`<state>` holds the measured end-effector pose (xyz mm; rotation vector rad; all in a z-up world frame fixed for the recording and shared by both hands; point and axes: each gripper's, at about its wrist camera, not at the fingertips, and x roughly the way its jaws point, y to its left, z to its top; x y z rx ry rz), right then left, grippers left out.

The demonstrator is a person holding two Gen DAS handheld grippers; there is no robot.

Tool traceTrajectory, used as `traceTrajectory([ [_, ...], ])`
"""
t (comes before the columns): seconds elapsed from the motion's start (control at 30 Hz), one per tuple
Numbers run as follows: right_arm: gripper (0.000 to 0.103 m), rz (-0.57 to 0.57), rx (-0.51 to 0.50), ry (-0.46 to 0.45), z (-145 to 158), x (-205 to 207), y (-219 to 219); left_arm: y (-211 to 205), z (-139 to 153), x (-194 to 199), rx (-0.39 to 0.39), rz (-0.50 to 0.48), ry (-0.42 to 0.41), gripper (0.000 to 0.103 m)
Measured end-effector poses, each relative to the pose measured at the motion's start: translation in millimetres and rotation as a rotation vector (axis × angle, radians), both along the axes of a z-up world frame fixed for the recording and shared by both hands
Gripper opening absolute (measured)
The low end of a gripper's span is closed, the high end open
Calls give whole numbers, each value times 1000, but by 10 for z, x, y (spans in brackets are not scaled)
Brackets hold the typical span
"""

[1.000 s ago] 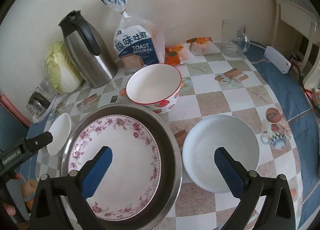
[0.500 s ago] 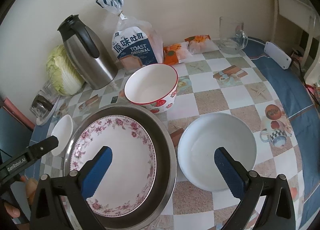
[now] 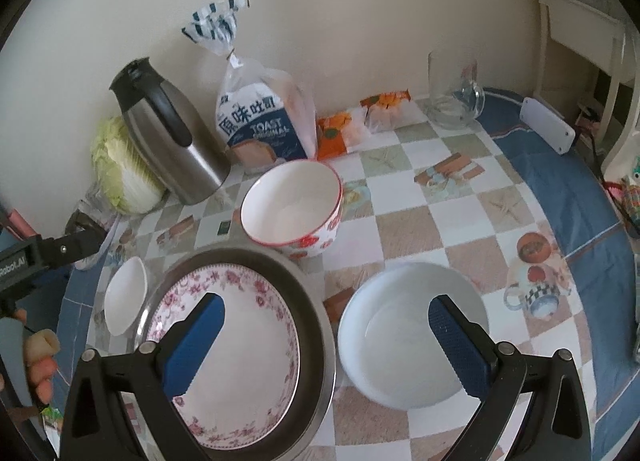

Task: Organize plates and bowls
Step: 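Move both tools toward the red-rimmed strawberry bowl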

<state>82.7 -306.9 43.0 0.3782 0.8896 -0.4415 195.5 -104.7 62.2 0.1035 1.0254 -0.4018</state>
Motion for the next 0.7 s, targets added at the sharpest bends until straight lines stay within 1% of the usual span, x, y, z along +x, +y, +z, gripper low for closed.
traceTrajectory([
  [0.17,103,20,-23,-2,156,102,-98,-134,57,102,-13,-15,1,96],
  [0.23,103,29,-27,-6,221,147,-131,-198,69,136,24,-22,-24,96],
  [0.3,103,39,-71,7,297,213,-148,-233,72,184,31,-32,-39,96],
  [0.37,103,57,-107,16,376,291,-160,-229,73,249,15,-25,-23,96],
  [0.43,103,70,-104,8,431,344,-189,-248,87,322,25,-16,-28,96],
  [0.5,103,74,-91,-5,490,407,-243,-278,100,389,60,-6,-42,96],
  [0.53,103,71,-87,-5,510,436,-273,-290,102,437,68,-3,-37,96],
  [0.63,103,61,-94,5,543,522,-344,-319,125,545,58,-3,-20,96],
  [0.7,103,58,-81,12,540,578,-401,-359,152,598,51,-11,-32,96],
])
